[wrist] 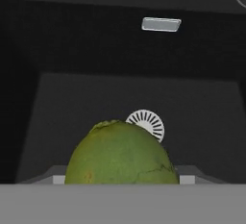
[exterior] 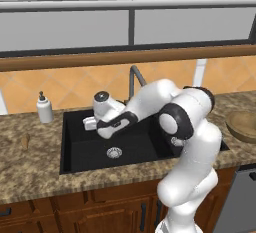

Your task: Pick the lime from the sink and place it in the bowl. Then pick the bowl and place it in the microwave. Then close the microwave door and press the start button.

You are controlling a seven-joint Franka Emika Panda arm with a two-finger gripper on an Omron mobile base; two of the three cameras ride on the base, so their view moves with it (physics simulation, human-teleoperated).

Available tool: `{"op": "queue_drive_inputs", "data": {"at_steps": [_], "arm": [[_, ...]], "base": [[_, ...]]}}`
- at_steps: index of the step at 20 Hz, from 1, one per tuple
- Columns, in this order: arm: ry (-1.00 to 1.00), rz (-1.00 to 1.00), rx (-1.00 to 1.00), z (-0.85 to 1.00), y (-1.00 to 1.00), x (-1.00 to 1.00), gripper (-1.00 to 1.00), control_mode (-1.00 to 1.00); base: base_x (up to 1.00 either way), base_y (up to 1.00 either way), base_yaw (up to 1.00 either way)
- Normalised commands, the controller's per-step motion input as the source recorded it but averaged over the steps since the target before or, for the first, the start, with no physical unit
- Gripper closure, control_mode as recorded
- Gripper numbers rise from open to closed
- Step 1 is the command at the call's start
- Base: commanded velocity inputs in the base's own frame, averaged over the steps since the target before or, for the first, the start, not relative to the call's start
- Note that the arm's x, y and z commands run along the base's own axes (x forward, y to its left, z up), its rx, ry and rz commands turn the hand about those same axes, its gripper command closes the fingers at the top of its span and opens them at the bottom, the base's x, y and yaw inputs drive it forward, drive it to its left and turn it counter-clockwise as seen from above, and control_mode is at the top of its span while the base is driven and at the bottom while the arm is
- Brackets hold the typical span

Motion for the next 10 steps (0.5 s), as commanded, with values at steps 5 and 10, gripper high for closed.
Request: {"op": "queue_drive_inputs", "data": {"at_steps": [5, 10], "arm": [[0.11, -0.02, -0.01, 1.0, -0.44, -0.52, 1.0, -1.0], [0.14, -0.01, -0.06, 0.87, -0.8, -0.43, 1.0, -1.0]], "base": [[0.0, 0.0, 0.0], [0.0, 0.0, 0.0]]}}
